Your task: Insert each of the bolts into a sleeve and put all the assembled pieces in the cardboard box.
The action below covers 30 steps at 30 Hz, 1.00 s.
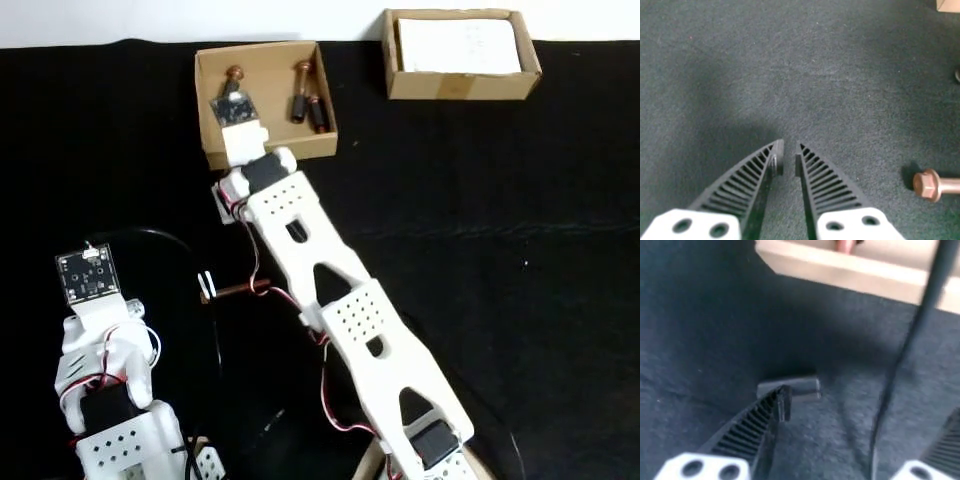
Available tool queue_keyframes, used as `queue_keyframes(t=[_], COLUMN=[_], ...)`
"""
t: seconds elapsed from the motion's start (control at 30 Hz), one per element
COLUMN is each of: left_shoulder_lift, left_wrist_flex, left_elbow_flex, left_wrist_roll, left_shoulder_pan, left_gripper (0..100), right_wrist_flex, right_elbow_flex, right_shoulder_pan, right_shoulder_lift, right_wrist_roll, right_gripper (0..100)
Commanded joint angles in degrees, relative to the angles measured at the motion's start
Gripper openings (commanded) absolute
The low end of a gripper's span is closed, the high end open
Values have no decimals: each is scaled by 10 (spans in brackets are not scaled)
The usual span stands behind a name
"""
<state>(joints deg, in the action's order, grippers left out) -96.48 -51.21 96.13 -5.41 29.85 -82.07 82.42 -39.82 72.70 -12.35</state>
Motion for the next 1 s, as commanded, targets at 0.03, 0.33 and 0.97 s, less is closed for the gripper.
queue_keyframes(t=[0.03,0.33,0.97], left_shoulder_lift=[-6,-6,-7], left_wrist_flex=[2,2,2], left_elbow_flex=[5,7,11], left_wrist_roll=[-1,-1,-1], left_shoulder_pan=[5,5,4], left_gripper=[66,66,66], right_wrist_flex=[14,-3,-65], right_elbow_flex=[0,37,118], right_shoulder_pan=[-26,-37,-66], right_shoulder_lift=[26,20,34], right_wrist_roll=[-4,-4,-1], right_gripper=[454,454,454])
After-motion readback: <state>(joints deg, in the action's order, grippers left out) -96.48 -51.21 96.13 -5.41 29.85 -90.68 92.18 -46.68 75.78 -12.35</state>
